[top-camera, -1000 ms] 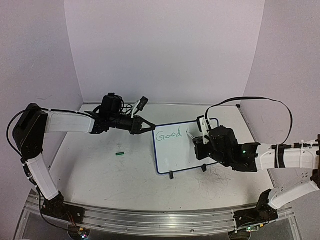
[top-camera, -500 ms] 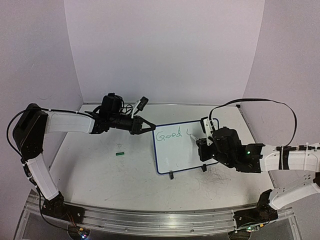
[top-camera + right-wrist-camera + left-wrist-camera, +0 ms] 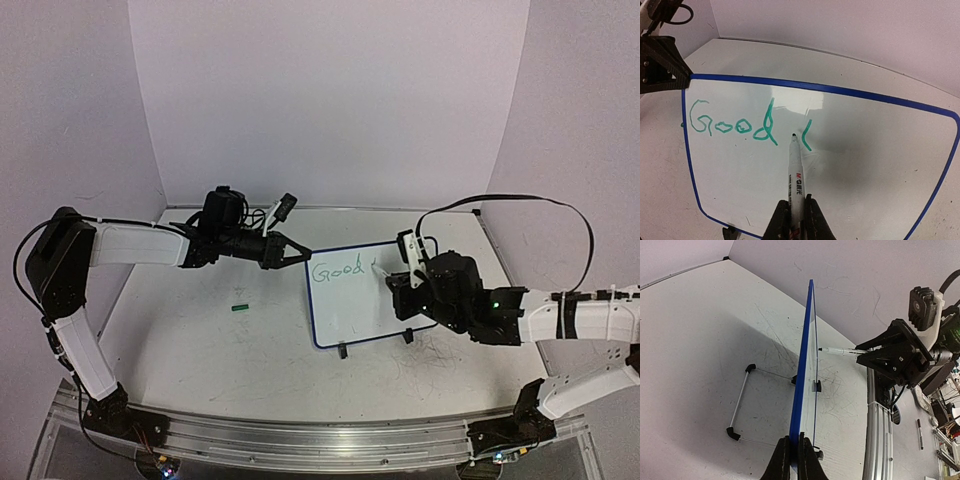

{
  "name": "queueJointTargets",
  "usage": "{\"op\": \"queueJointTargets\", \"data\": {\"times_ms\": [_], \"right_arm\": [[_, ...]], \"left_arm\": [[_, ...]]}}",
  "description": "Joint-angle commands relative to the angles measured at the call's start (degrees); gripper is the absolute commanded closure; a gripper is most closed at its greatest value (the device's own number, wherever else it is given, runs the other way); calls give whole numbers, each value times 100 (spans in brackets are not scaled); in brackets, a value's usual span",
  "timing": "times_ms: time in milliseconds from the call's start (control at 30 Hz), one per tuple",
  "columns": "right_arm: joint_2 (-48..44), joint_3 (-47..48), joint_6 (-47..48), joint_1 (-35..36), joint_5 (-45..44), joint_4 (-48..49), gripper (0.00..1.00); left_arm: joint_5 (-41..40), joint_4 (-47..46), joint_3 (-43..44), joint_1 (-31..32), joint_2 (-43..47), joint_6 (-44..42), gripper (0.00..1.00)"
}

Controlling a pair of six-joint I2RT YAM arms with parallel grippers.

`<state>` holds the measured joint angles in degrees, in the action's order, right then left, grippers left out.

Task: Write a sentence on the whiteboard

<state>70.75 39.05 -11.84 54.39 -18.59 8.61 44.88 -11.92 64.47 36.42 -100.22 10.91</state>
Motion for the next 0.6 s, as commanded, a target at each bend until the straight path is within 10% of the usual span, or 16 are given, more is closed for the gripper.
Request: {"op": "queueJointTargets", "data": {"times_ms": [0, 567], "right_arm": [[98, 313, 50, -9, -120, 229, 100], [301, 279, -77, -11, -507, 42, 100]], "left_arm": [[59, 22, 9, 110, 135, -177, 100], [72, 41, 6, 110, 142, -190, 100]]}}
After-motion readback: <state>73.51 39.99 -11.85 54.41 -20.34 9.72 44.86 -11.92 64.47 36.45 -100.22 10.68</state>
